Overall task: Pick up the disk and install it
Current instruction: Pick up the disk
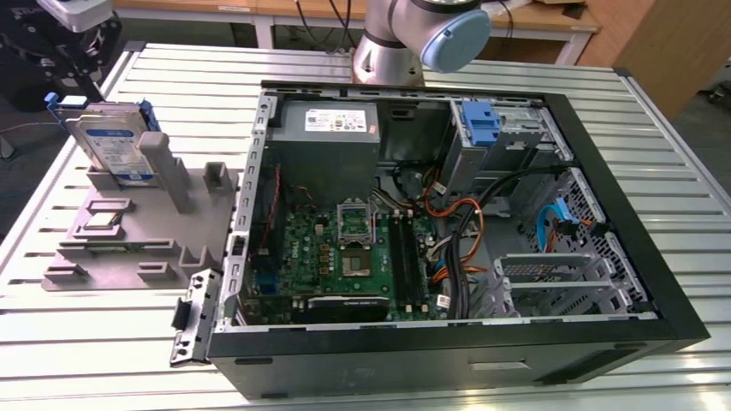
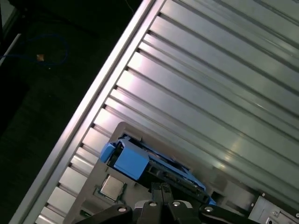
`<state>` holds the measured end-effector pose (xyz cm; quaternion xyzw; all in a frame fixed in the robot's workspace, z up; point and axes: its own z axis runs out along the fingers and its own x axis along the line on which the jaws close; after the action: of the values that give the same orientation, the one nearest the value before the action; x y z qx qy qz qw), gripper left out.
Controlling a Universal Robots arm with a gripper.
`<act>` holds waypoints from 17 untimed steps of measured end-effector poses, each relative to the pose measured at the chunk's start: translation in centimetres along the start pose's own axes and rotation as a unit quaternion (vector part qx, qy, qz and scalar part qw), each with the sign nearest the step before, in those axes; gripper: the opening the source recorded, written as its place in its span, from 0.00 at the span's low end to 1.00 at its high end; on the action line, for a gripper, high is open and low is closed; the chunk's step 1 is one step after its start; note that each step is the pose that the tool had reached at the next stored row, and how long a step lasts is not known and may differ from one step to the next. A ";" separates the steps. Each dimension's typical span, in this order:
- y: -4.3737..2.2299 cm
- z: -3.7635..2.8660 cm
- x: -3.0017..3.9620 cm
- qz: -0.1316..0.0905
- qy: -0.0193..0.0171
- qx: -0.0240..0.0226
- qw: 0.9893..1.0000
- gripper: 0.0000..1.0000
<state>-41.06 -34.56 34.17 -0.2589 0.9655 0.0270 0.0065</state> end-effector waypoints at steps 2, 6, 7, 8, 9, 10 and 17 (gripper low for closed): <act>0.00 0.00 0.00 -0.018 0.001 0.000 1.000 0.10; 0.00 0.01 0.00 -0.026 0.001 -0.001 1.000 0.10; 0.00 0.01 0.00 -0.026 0.001 -0.001 1.000 0.10; 0.00 0.01 0.00 -0.026 0.001 -0.001 1.000 0.10; 0.00 0.01 0.00 -0.026 0.001 -0.001 1.000 0.10; 0.00 0.01 0.00 -0.026 0.001 -0.001 1.000 0.10; 0.00 0.00 0.00 -0.046 0.002 -0.001 0.999 0.10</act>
<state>-41.06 -34.56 34.17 -0.3033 0.9525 0.0273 0.0052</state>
